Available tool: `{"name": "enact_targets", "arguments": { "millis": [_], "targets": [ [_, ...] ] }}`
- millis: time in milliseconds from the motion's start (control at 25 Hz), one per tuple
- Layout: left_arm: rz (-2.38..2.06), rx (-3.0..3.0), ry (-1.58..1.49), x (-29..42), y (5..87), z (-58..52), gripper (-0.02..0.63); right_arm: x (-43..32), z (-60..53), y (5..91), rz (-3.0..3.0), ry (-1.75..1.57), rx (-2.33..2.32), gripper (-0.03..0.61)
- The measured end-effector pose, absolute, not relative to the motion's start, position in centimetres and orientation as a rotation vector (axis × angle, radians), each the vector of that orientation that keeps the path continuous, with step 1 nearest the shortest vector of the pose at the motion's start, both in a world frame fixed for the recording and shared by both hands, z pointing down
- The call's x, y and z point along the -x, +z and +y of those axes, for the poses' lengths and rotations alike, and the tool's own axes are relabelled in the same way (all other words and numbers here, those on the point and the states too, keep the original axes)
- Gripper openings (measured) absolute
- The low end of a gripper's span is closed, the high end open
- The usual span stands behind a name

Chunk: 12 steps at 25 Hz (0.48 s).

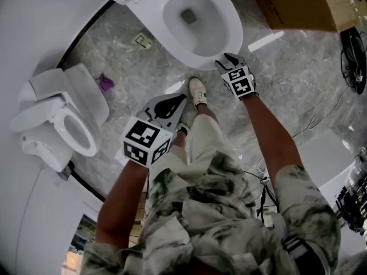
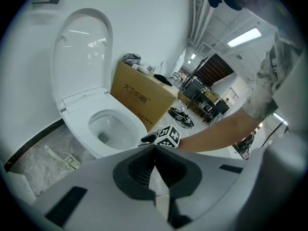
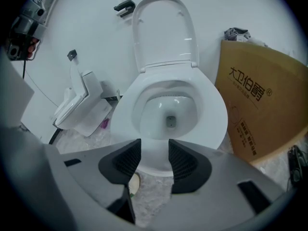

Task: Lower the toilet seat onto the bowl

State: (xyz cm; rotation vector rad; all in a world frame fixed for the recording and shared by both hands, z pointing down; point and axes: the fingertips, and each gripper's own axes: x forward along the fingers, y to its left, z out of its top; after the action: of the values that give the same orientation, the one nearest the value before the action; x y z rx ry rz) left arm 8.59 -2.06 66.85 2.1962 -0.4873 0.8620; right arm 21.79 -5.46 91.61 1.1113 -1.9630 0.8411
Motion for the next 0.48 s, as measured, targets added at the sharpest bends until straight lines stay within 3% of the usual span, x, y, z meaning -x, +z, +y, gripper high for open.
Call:
{"name": "enact_targets", "arguments": {
  "millis": [480],
  "targets": [
    [-0.557, -2.189, 0.823, -7.6, 68.0, -0.8, 0.023, -21.7, -5.2, 93.1, -1.985, 0.780, -1.125, 0.200]
  ]
}}
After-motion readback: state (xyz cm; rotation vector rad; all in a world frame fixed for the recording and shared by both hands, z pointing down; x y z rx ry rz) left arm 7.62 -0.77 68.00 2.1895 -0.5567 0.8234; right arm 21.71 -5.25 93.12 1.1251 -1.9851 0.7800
